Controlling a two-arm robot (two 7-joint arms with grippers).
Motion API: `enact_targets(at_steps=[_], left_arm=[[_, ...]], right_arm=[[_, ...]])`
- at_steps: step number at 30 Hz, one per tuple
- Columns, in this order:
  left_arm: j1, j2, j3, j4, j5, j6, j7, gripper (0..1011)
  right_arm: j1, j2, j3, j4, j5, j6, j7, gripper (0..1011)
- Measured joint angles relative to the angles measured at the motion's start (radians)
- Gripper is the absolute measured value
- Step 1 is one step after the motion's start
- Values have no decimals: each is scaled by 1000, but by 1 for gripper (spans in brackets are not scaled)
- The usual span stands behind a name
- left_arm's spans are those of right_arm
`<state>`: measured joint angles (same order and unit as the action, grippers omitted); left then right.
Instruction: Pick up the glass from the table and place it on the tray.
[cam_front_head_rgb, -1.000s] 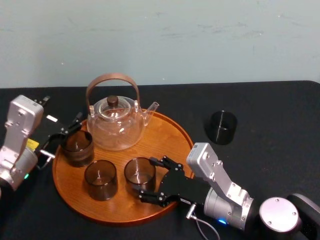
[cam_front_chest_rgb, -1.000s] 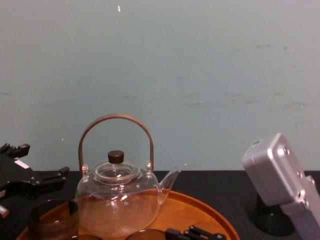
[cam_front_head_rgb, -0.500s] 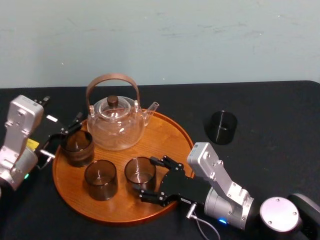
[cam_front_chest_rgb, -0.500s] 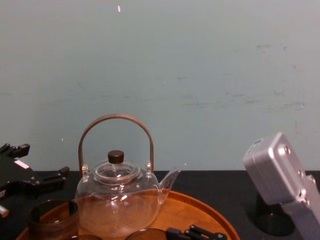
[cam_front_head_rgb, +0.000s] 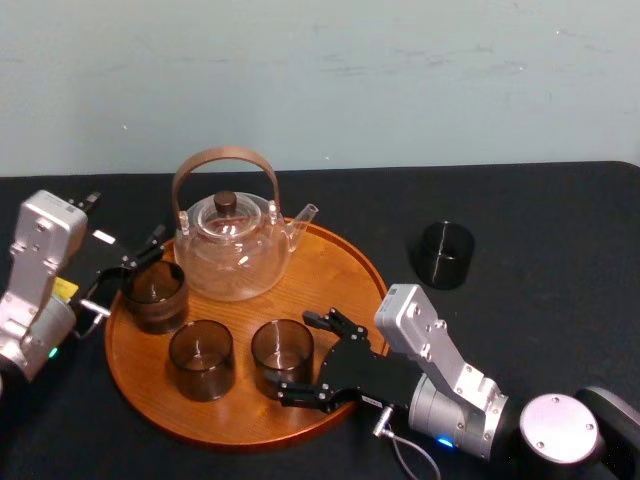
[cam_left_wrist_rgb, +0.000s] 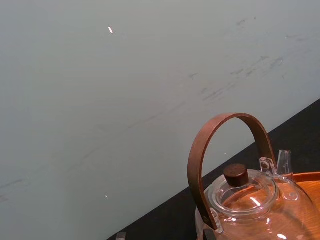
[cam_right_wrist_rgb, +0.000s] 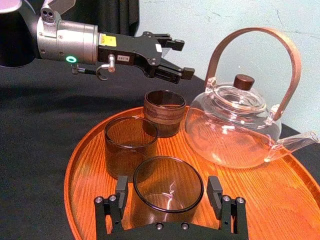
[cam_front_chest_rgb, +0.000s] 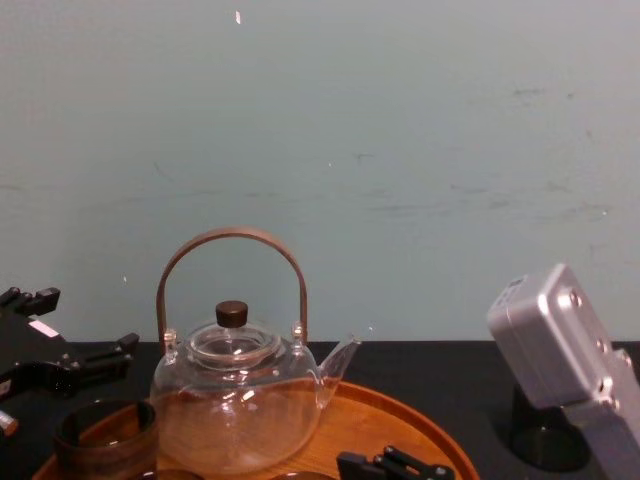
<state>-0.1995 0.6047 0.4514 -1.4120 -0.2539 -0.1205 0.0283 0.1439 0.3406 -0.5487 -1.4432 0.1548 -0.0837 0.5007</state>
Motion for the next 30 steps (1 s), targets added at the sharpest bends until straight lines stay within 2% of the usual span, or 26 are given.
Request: enact_targets(at_steps=[6, 14, 23, 26, 30], left_arm=[[0, 0, 0, 0, 0, 0, 0, 1001], [0, 0, 0, 0, 0, 0, 0, 1002], [0, 0, 0, 0, 0, 0, 0, 1001], [0, 0, 0, 0, 0, 0, 0, 1001], [0, 0, 0, 0, 0, 0, 0, 1001]], right_arm=[[-4, 3, 5, -6, 4, -6, -2, 1002], [-34, 31, 33, -74, 6, -46, -23, 1002], [-100, 88, 103, -197, 55, -97, -23, 1002], [-119, 103, 125, -215, 74, -109, -23, 1002], [-171, 135, 176, -245, 111, -134, -28, 1002]])
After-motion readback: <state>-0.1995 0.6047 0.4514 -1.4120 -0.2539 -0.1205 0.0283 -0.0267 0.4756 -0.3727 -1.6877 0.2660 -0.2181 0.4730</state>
